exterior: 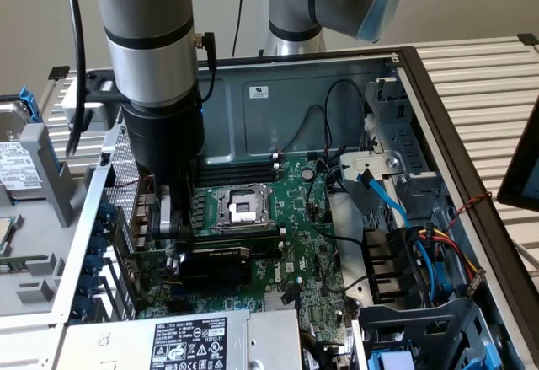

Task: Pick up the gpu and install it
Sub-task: 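Press down on the gpu until it lock into place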

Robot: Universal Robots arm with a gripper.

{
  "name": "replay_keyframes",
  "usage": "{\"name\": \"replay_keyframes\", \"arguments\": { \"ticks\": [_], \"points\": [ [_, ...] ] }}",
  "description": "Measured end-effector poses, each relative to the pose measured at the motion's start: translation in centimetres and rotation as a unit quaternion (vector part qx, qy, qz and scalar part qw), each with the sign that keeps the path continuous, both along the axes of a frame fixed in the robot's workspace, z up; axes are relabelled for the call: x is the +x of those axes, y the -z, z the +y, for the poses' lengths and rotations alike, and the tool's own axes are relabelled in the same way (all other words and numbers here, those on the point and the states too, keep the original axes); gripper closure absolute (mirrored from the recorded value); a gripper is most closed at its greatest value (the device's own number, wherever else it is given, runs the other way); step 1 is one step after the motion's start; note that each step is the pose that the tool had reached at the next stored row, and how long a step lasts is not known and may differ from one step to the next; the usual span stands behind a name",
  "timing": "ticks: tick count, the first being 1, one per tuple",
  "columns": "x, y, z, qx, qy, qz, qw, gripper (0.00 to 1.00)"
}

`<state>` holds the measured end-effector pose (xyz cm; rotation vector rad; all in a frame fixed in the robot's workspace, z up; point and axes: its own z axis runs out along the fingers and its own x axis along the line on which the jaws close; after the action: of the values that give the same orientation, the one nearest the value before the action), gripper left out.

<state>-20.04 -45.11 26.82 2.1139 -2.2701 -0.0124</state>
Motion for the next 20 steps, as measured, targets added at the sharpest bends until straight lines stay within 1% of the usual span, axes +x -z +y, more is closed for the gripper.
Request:
{"name": "replay_keyframes", "arguments": {
  "ticks": [5, 9, 10, 12, 14, 15, 18, 20],
  "points": [
    [0.0, 0.41, 0.0, 0.0001, 0.0, 0.001, 1.0, 0.89],
    [0.0, 0.47, 0.0, 0.0, 0.0, 0.0032, 1.0, 0.89],
    [0.0, 0.47, 0.0, 0.0001, 0.0, 0.0033, 1.0, 0.89],
    [0.0, 0.09, 0.04, 0.0012, 0.0, 0.0032, 1.0, 0.89],
    [0.0, -0.65, 0.01, 0.0003, 0.0, 0.0036, 1.0, 0.89],
    [0.0, -0.89, 0.01, 0.0004, 0.0, 0.0036, 1.0, 0.89],
    [0.2, -0.97, -0.02, 0.0002, 0.0, 0.0037, 1.0, 0.89],
    [0.7, -0.97, -0.04, 0.0003, 0.0, 0.0037, 1.0, 0.89]
  ]
}}
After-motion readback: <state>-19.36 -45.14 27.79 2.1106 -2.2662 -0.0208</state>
